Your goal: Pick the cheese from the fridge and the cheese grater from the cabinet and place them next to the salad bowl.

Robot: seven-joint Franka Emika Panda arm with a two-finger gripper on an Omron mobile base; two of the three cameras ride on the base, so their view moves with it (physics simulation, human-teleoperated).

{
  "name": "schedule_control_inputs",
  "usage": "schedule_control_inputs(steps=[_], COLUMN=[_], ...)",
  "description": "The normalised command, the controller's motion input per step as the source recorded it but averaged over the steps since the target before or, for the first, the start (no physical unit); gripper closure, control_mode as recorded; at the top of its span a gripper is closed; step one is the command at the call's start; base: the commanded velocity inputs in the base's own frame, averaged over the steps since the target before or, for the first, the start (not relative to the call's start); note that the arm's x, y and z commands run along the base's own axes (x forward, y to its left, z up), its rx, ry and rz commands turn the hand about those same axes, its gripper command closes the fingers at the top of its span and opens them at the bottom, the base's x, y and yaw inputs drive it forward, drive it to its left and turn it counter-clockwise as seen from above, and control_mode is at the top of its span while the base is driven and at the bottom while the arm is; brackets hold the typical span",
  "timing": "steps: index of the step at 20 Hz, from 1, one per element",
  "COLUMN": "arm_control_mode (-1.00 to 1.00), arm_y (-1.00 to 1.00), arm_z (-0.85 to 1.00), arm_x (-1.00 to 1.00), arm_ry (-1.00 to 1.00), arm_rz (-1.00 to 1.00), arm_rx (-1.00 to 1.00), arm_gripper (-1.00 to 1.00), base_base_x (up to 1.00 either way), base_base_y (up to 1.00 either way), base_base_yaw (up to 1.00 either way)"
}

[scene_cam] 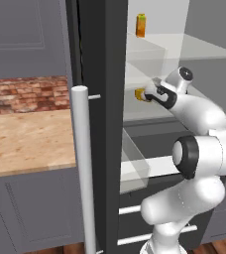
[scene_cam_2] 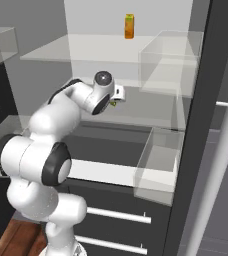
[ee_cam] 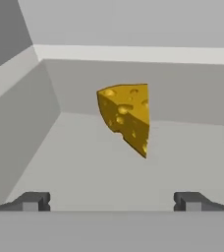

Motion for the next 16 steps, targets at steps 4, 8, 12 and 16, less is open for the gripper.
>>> schedule_control_inputs(steps=[4, 8, 12, 16], arm_control_mode=[-1.0, -1.0, -1.0, -1.0], arm_y=[0.0, 0.0, 0.0, 0.0], arm_z=[-0.08, -0.21, -0.16, -0.18], arm_x=[0.39, 0.24, 0.23, 0.27], arm_ry=[0.06, 0.01, 0.0, 0.05], arm_rz=[0.02, 0.03, 0.03, 0.0], arm_rx=[0.0, 0.0, 0.0, 0.0], arm_gripper=[-1.0, -1.0, -1.0, -1.0], base_base_x=[0.0, 0.0, 0.0, 0.0], base_base_y=[0.0, 0.0, 0.0, 0.0], base_base_yaw=[0.0, 0.0, 0.0, 0.0])
